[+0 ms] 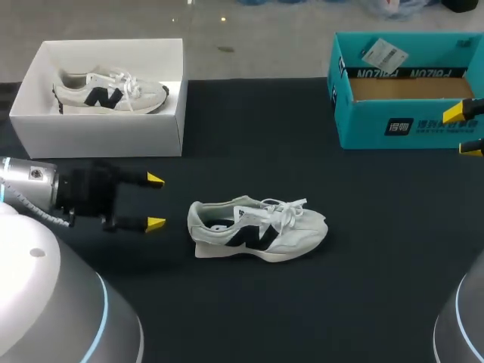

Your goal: Take the shoe out of the shoebox, open the shoe tongue, remove and reinsert the insole, then place the shoe into the shoebox

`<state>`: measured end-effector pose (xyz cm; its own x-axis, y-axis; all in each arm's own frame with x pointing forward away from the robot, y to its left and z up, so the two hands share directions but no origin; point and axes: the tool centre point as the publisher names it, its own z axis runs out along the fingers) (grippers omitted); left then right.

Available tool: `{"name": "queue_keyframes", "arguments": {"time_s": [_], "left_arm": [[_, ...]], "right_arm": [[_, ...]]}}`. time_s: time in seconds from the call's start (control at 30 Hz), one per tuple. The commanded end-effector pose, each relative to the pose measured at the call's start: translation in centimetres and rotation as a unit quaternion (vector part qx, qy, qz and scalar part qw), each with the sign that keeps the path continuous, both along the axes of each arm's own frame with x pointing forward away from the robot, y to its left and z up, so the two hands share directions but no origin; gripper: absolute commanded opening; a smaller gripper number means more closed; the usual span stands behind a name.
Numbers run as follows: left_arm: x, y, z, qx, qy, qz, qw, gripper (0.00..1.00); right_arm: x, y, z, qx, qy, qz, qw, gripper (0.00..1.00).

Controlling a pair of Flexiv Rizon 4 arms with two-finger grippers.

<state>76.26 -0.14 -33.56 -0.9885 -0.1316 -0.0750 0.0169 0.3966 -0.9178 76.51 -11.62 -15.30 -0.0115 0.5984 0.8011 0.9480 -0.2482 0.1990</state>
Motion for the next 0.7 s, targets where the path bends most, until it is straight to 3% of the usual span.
{"name": "queue_keyframes", "arguments": {"time_s": [0.03, 0.43, 0.7], "left_arm": [[-0.2, -0.8, -0.9, 0.024, 0.015, -0.012, 1.0, 1.0], [-1.3, -3.2, -6.6, 0.048, 0.046, -0.016, 0.998, 1.0], [-0.6, -4.5, -8.0, 0.053, 0.044, -0.019, 0.997, 1.0]], "right_arm": [[0.0, 0.1, 0.0, -0.001, 0.001, -0.001, 1.0, 1.0], [0.0, 0.1, 0.0, -0.001, 0.001, -0.001, 1.0, 1.0], [0.0, 0.1, 0.0, -0.001, 0.001, -0.001, 1.0, 1.0]]}}
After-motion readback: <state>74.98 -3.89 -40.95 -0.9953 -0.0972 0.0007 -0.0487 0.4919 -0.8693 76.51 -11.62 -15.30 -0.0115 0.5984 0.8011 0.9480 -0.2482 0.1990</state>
